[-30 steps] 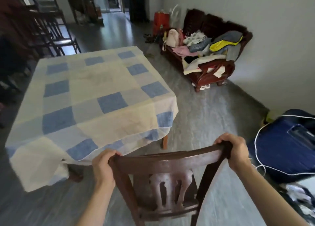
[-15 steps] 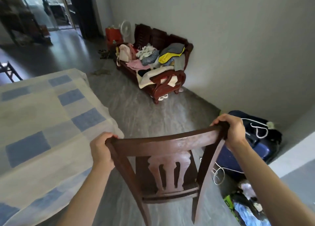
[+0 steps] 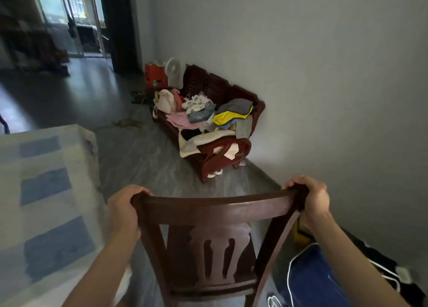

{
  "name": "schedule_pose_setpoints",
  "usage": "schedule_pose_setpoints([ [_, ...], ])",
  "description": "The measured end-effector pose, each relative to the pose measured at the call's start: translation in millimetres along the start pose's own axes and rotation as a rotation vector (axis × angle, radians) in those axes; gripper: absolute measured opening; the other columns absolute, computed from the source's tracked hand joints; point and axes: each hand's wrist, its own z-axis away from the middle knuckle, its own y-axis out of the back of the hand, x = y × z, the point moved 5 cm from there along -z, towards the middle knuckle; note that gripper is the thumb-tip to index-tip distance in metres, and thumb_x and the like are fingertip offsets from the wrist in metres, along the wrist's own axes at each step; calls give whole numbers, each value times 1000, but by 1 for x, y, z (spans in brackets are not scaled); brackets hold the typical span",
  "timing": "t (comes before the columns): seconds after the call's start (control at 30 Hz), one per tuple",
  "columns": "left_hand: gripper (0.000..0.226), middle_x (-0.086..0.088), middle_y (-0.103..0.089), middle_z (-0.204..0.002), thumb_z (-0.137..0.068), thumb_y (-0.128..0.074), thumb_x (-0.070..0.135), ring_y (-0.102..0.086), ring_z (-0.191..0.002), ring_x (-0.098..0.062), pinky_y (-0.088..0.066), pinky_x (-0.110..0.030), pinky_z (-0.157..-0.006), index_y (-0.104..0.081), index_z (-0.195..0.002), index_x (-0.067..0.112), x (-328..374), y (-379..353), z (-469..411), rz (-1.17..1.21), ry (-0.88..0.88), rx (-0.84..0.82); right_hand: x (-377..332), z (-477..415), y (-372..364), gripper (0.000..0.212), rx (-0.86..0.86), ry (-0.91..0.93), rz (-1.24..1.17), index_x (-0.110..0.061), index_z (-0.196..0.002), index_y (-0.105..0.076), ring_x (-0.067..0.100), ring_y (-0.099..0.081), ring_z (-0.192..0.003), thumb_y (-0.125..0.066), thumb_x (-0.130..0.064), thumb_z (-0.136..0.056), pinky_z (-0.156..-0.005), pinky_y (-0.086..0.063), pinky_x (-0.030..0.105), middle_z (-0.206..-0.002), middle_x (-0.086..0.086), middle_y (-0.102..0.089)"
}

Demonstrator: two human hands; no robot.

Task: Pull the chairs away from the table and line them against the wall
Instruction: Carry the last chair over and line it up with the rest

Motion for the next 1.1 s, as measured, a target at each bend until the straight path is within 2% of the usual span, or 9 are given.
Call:
schedule_pose_setpoints([
  [0.13,20,-3,-67,-55,-62,-59,28,-63,-62,-19,-48,-33,-64,-72,-52,16,-1,-22,-85,-99,-75,25,15,-86,-66,22,-71,20,22,-15,-50,-68,28,-61,-68,-59,-24,-68,-75,-52,38,-62,10,-67],
  [0.27,20,-1,-65,-52,-63,-57,24,-61,-55,-15,-46,-31,-58,-70,-49,17,0,-34,-160,-87,-85,118,35,-172,-139,23,-169,23,-9,-13,-54,-69,21,-63,-66,-58,-22,-71,-74,-51,37,-64,12,-67],
  [0.4,29,4,-65,-48,-73,-49,6,-61,-47,-5,-48,-15,-48,-68,-53,13,2,-43,-247,-112,-186,219,71,-271,-228,22,-258,-21,-78,-7,-55,-70,23,-64,-62,-59,-21,-67,-65,-54,31,-61,14,-68],
  [0.53,27,1,-65,-49,-67,-53,16,-62,-50,-11,-51,-19,-54,-70,-46,17,1,-48,-339,-99,-202,337,105,-369,-322,21,-376,-81,-158,-7,-52,-68,25,-64,-57,-64,-27,-56,-60,-55,27,-58,15,-66],
  [0.67,35,6,-68,-56,-73,-46,12,-64,-65,-15,-51,-25,-66,-72,-51,21,15,-60,-438,-265,-277,389,123,-464,-424,16,-457,-138,-217,-10,-52,-65,30,-55,-61,-64,-24,-59,-66,-45,38,-59,15,-60],
  [0.8,27,9,-66,-52,-71,-48,14,-62,-53,-1,-49,-12,-55,-69,-55,15,30,-68,-529,-187,-313,517,125,-543,-531,21,-569,-104,-203,-6,-55,-67,31,-59,-61,-58,-21,-67,-63,-49,33,-61,18,-63],
  [0.93,37,3,-66,-48,-76,-48,4,-63,-49,-6,-50,-16,-53,-69,-48,15,37,-75,-638,-130,-387,557,140,-619,-638,22,-652,-102,-227,-11,-52,-69,30,-58,-64,-59,-19,-70,-71,-47,39,-58,11,-63],
  [1.03,25,-2,-65,-49,-72,-50,4,-62,-48,-11,-50,-18,-50,-66,-54,7,34,-64,-737,-103,-404,570,157,-677,-727,22,-664,-103,-244,-12,-52,-69,22,-62,-59,-59,-17,-71,-62,-53,28,-58,9,-64],
  [1.1,20,-5,-63,-48,-65,-55,12,-61,-49,-18,-50,-22,-50,-67,-48,11,31,-52,-810,-11,-353,581,168,-713,-791,23,-672,-82,-227,-13,-52,-70,16,-63,-56,-59,-17,-72,-57,-53,22,-57,7,-65],
])
